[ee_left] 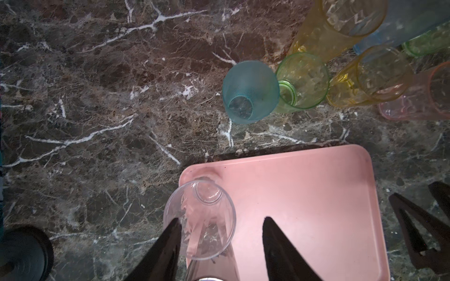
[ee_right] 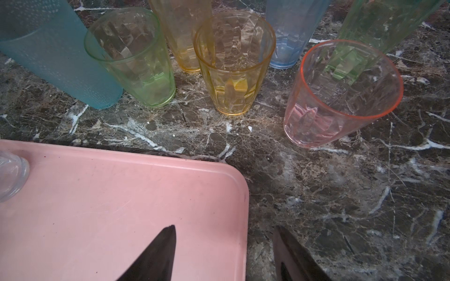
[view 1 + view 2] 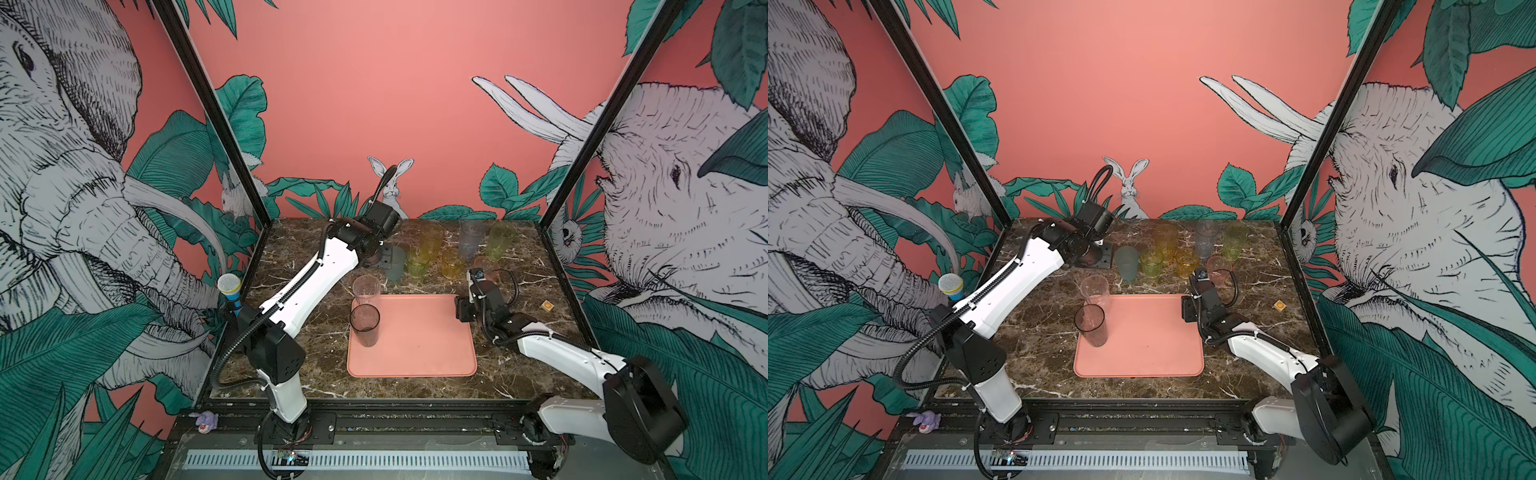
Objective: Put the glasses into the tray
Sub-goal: 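Raise the left gripper and move it back toward the row of cups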
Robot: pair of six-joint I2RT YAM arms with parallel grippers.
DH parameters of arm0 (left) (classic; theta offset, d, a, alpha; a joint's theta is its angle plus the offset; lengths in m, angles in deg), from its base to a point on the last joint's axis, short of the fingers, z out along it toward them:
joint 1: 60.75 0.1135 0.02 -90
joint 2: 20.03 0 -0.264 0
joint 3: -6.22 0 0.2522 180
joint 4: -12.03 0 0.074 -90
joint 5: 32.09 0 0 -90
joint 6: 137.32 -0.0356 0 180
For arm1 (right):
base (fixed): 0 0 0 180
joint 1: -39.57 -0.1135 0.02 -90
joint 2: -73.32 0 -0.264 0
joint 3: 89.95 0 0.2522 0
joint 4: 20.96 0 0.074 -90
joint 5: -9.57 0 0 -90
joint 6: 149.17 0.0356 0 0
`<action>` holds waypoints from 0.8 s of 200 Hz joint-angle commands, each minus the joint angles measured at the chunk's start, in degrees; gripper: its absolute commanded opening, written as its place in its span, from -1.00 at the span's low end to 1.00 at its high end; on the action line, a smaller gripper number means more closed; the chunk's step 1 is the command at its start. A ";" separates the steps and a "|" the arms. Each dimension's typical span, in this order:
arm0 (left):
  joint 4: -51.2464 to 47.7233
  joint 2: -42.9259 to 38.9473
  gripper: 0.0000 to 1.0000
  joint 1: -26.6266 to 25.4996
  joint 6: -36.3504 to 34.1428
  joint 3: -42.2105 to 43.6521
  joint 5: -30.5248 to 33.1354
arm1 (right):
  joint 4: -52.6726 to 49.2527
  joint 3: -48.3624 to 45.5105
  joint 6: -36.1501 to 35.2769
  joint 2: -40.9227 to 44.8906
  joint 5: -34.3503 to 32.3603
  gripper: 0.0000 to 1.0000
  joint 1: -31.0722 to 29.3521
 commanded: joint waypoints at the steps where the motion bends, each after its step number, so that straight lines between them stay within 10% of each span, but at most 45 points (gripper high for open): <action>1: 3.60 1.97 0.12 0.25 -1.00 -3.63 -1.05 | 0.30 0.69 -0.14 1.02 -0.99 0.31 0.19; 160: 19.69 29.22 0.09 0.13 2.00 -25.86 -7.51 | 0.39 0.86 0.12 0.53 0.00 0.31 0.16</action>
